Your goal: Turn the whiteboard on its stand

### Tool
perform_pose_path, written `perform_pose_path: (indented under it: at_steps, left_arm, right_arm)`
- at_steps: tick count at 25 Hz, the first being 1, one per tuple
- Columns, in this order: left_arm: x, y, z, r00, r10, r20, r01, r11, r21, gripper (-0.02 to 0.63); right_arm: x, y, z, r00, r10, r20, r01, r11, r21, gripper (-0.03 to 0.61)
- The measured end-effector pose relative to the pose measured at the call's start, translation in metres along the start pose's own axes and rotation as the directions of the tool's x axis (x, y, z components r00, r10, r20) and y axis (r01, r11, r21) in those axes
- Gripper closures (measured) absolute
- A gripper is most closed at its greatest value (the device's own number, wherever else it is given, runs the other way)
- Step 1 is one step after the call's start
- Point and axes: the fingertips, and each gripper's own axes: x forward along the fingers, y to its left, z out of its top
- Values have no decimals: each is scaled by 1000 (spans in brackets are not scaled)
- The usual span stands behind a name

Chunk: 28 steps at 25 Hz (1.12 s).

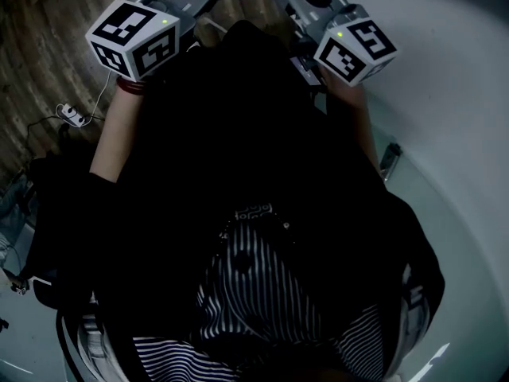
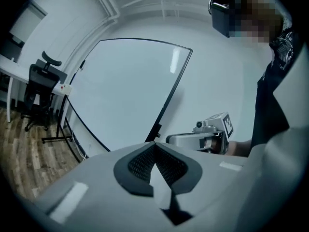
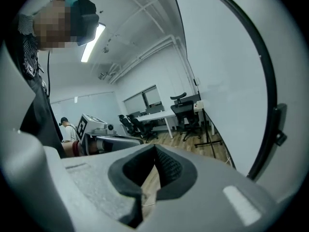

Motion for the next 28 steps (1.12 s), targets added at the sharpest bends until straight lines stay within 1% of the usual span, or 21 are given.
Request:
perform_pose_path:
  at_steps: [2, 4, 6, 9, 11, 14, 18, 22, 26, 28]
  left_arm:
    - [22, 0, 6, 999, -38, -16, 38, 999, 28, 607]
    - [46, -11, 6, 997, -68, -31, 70, 996, 52, 607]
    - [68, -27, 7, 995, -85, -43, 88, 995, 57, 607]
    - [92, -50, 17, 993, -109, -48, 112, 992, 53, 607]
    - [106, -52, 23, 991, -125, -57, 129, 990, 66, 607]
    - [123, -51, 33, 989, -131, -67, 135, 988, 73, 607]
    - [148, -52, 51, 989, -135, -66, 140, 987, 72, 607]
    - [158, -50, 54, 988, -136, -70, 141, 988, 65, 607]
    - [167, -47, 57, 990, -122, -66, 126, 989, 73, 607]
    - [172, -46, 59, 991, -121, -62, 126, 989, 81, 607]
  right_arm:
    - [-5, -15, 5, 999, -27, 22, 27, 1000, 9, 578]
    - [-20, -34, 5, 998, -49, 47, 49, 999, 14, 577]
    - [-41, -52, 7, 995, -75, 60, 74, 997, 12, 577]
    - [-70, -72, 23, 991, -106, 85, 106, 994, 4, 577]
    - [-75, -85, 33, 987, -125, 105, 126, 992, -4, 577]
    - [-77, -103, 44, 984, -151, 100, 155, 987, -31, 577]
    - [-85, -125, 73, 981, -152, 121, 161, 985, -70, 577]
    - [-92, -138, 85, 973, -175, 149, 187, 980, -64, 575]
    - [-104, -156, 80, 966, -202, 161, 209, 978, -22, 575]
    - [-108, -162, 81, 962, -213, 170, 219, 976, -16, 552]
